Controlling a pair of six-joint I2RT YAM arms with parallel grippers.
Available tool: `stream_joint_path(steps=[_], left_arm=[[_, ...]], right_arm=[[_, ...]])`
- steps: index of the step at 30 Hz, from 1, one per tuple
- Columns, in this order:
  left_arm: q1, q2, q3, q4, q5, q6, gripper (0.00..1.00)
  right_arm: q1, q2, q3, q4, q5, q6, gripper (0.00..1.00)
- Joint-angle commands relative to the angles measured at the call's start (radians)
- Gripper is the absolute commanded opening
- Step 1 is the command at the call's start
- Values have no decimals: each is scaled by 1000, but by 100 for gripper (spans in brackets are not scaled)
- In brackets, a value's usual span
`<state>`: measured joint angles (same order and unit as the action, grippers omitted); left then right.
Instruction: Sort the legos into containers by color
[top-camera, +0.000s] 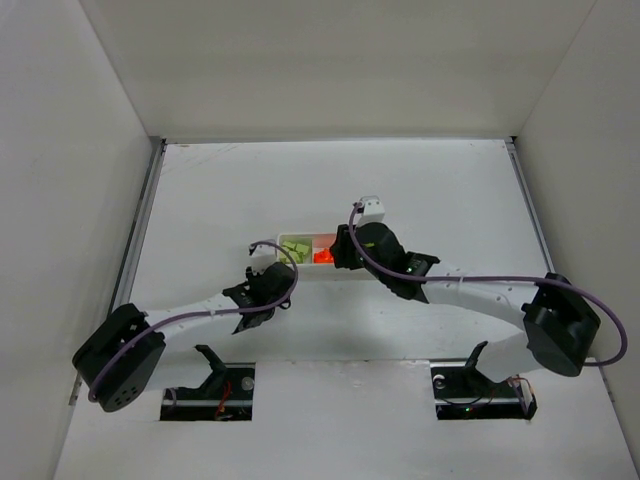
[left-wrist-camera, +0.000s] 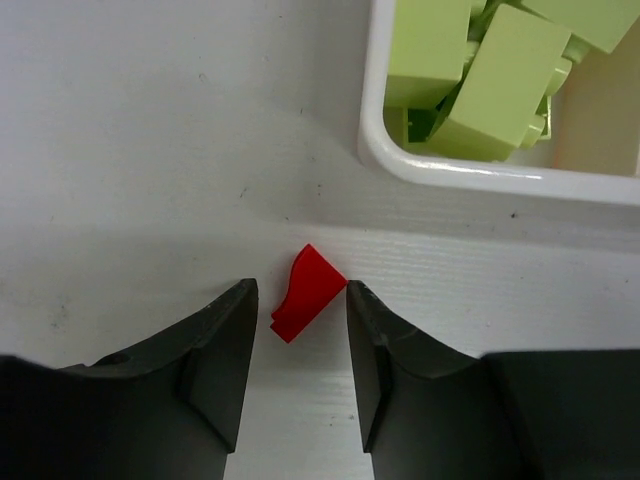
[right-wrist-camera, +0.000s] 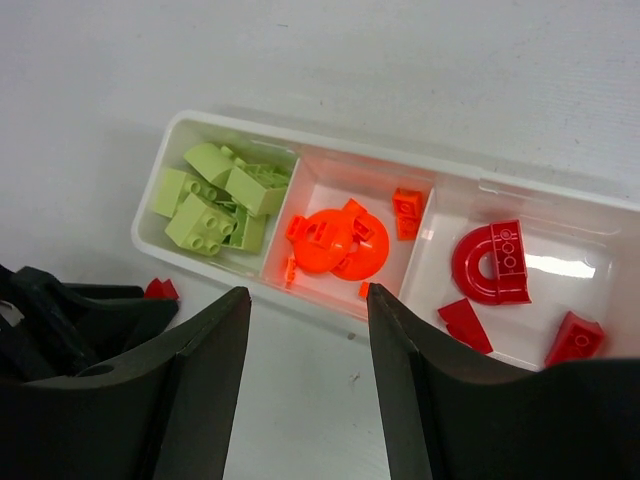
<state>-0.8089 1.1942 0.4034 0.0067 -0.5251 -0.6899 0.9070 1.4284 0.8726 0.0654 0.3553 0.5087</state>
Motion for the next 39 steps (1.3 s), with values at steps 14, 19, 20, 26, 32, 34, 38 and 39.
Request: stream_joint_path(steps=[14, 19, 20, 26, 32, 34, 38, 39], left_arm=[[-9, -195, 69, -112, 19, -28, 8], [-72, -315, 147, -122, 19, -36, 8], [-86, -312, 169, -113, 17, -34, 8], [-123, -93, 342, 41, 53, 44, 9], [-121, 149, 508, 140, 123, 98, 11], [-117, 220, 555, 154, 161, 87, 11], [-129, 362, 658, 162, 206, 86, 12], [-131, 395, 684, 158, 214, 86, 12]], right_arm=[[-105, -103, -159, 172, 8, 37, 56], [-156, -210, -254, 246, 79, 71, 58], [-173, -232, -274, 260, 83, 79, 58], [-294, -373, -415, 329, 160, 178, 57], [-343, -474, -486, 317, 297, 229, 60], [-343, -483, -495, 327, 301, 229, 61], [-339, -456, -483, 330, 289, 231, 61], [-334, -451, -481, 333, 292, 229, 61]])
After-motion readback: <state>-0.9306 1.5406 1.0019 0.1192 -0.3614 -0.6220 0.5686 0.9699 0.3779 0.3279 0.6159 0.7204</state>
